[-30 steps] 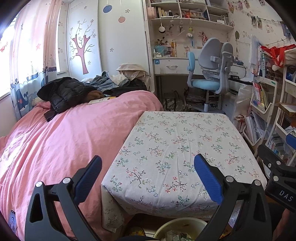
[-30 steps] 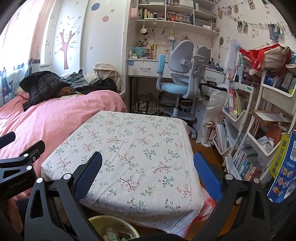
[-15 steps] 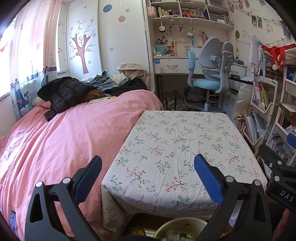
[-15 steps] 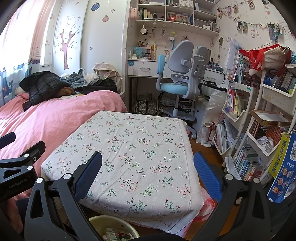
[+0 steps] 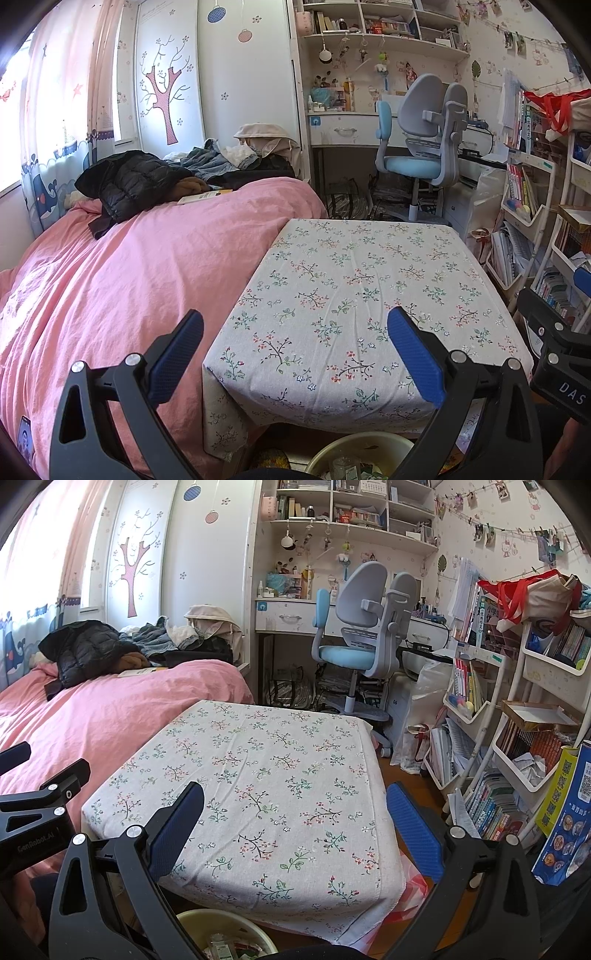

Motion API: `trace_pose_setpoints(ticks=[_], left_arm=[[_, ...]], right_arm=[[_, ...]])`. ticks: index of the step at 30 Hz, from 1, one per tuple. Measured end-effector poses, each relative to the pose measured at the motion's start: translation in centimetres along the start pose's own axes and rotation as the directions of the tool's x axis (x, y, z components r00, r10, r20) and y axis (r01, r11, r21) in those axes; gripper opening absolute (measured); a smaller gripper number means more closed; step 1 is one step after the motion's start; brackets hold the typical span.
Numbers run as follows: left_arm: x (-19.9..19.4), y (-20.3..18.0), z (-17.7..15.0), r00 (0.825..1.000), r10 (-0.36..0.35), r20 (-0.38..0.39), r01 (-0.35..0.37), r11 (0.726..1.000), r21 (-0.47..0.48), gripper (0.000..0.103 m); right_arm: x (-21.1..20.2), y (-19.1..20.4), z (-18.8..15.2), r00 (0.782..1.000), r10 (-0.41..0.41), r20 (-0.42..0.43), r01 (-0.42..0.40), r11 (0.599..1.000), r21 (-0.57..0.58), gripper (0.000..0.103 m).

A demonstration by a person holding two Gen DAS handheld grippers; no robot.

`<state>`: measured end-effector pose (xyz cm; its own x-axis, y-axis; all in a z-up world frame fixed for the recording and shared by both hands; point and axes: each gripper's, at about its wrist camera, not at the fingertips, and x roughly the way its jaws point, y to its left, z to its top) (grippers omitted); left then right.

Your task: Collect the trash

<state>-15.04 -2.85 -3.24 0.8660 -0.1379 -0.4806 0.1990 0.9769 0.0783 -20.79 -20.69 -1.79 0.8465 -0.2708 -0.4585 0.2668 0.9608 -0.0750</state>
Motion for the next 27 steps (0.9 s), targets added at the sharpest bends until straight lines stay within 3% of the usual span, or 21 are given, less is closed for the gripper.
trace_pose_setpoints(ticks=[12,18,23,27], left_arm=[[0.1,0.0,0.1,1.000,-0.006,-0.004,0.006,1.000,0.000,0.095],[0.6,0.4,0.1,0.998,-0.059,-0.031,0.058,0.998,-0.019,0.095],[1.0,1.3,-0.1,0.997,-0.057,-0.048,0.054,0.996,-0.066,0.095],[1.4,0.6,-0.2,0.993,-0.073,-0.091,0.070,0.997,-0.038,0.095]], right_arm=[[0.0,0.1,-0.1,1.000,-0.001,0.000,0.001,1.000,-0.001,0.096],[0.0,0.1,-0.1,1.000,-0.001,0.000,0.001,1.000,-0.001,0.096],[-0.1,-0.1,0.0,1.000,0.001,-0.002,-0.001,1.000,0.004,0.096],[-0.1,-0.7,0.2,1.000,0.002,-0.002,-0.002,1.000,0.007,0.096]])
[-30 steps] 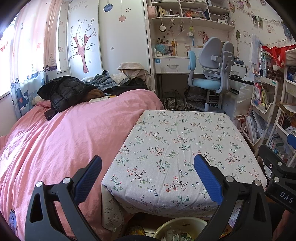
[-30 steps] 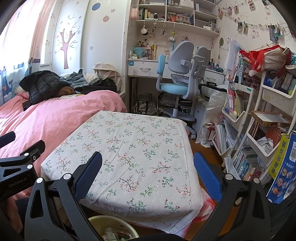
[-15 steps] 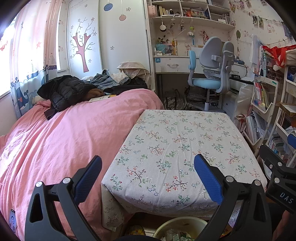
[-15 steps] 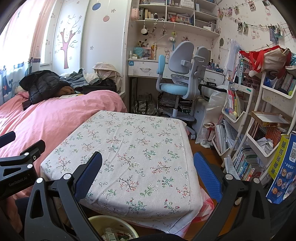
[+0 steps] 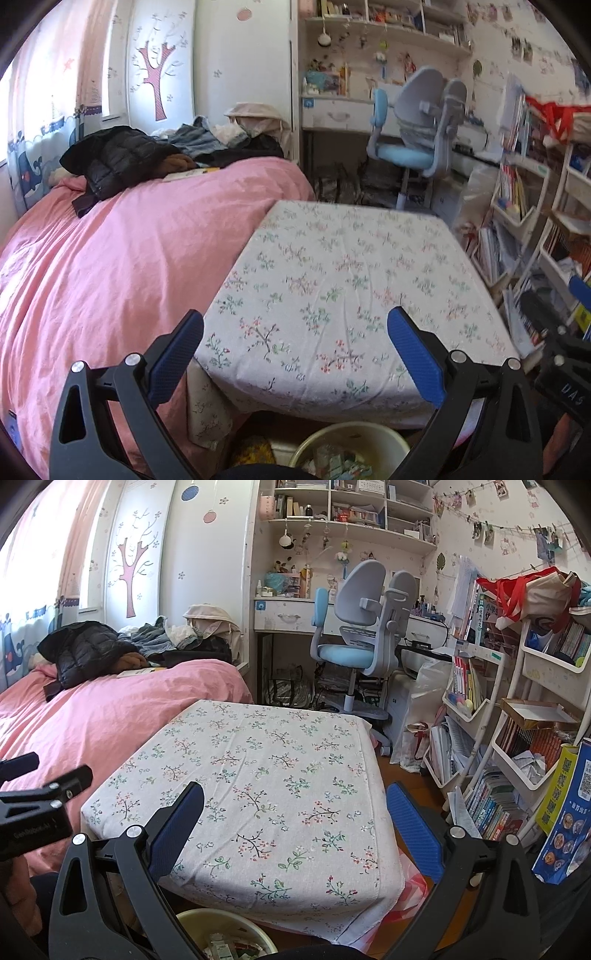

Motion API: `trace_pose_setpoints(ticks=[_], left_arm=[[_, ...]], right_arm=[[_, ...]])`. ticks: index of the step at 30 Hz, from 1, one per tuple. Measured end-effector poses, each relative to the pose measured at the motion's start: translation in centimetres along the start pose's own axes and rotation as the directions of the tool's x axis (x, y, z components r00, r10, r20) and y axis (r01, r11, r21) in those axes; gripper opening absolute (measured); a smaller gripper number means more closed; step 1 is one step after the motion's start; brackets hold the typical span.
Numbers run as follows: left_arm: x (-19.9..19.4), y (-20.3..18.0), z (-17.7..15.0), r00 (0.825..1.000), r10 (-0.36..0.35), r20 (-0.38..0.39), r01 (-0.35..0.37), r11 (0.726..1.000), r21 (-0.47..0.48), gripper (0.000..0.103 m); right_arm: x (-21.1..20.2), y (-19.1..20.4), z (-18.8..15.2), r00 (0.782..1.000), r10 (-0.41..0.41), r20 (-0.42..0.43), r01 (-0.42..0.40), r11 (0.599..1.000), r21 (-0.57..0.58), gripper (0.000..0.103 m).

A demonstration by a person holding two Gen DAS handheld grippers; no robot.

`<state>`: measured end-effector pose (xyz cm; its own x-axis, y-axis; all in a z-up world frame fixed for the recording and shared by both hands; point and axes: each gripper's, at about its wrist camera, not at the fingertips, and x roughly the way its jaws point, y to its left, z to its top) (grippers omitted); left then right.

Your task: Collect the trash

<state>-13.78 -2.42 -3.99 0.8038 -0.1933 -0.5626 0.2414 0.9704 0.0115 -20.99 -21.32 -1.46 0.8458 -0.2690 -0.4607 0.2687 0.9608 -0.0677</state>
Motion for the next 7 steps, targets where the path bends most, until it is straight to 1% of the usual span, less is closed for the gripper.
trace_pose_setpoints(ticks=[1,3,5,7], left_arm=[[0.3,-0.2,0.0,1.000,0.005,-0.026,-0.005,1.000,0.015,0.095],[0.7,-0.3,0.0,0.998,0.020,-0.053,-0.018,0.999,0.038,0.095],[1.1,-0.2,0.2,0.997,0.020,-0.069,-0.016,0.998,0.059,0.095],[1.6,0.1,0.4,0.997,0.022,-0.080,-0.017,0.998,0.055,0.095]], right_arm=[[0.0,0.0,0.0,1.000,0.003,-0.002,-0.003,1.000,0.000,0.096],[0.3,-0.6,0.3,1.000,0.015,-0.024,-0.015,1.000,0.008,0.096],[1.2,-1.4,0.8,0.997,0.048,-0.056,-0.046,0.998,0.030,0.096],[2.8,-1.9,1.5,0.994,0.071,-0.083,-0.069,0.997,0.035,0.096]])
